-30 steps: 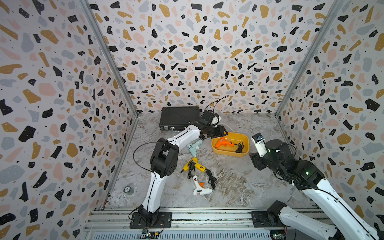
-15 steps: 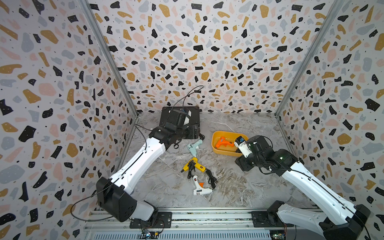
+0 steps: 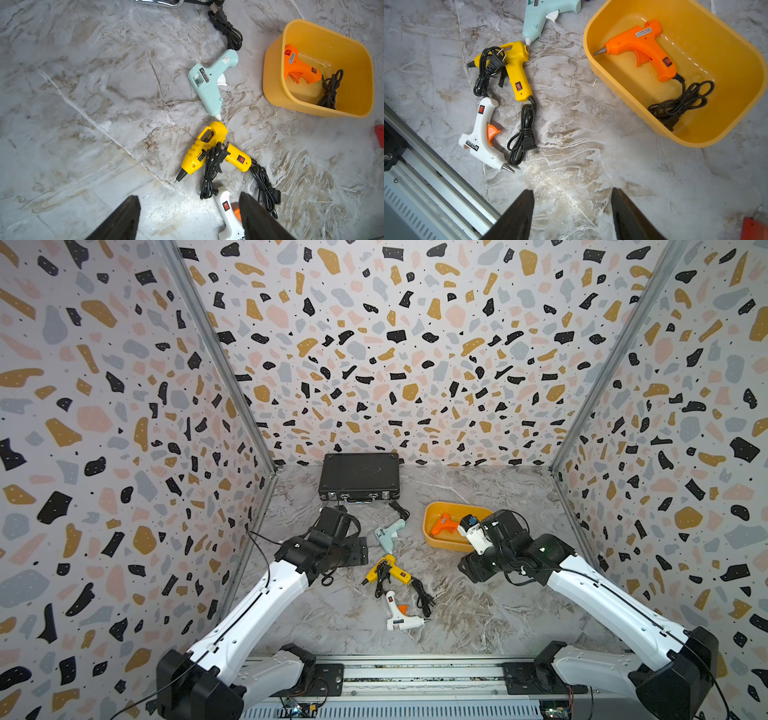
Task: Put the hot melt glue gun into the storage box
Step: Pick up the hot melt adhesive gun from the center of the board.
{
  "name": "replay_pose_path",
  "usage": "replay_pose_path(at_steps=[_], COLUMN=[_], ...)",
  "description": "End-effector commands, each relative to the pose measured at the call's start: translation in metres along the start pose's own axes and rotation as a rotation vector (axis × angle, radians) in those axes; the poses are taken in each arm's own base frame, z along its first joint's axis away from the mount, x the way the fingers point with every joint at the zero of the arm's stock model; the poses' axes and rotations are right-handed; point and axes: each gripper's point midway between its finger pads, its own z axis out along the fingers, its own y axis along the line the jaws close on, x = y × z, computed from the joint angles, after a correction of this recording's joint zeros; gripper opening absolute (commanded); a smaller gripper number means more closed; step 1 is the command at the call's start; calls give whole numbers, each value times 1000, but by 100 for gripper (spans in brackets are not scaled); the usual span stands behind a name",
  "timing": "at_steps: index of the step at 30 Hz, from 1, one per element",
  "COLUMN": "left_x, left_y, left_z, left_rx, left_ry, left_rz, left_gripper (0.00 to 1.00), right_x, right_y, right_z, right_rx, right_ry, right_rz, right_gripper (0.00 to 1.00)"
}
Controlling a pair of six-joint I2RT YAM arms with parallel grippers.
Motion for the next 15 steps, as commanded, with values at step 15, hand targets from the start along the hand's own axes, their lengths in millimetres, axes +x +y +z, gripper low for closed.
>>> replay_pose_path(at_steps=[15], left_x=[5], left_y=[24], left_z=[-8], left_rx=[-63], left_ry=[20], left_rz=[-70], left_gripper=[79], right_x=[-40], right_y=[2], right_z=[17], right_rx=[6], right_ry=[-25], right_rz=[137], right_gripper=[64])
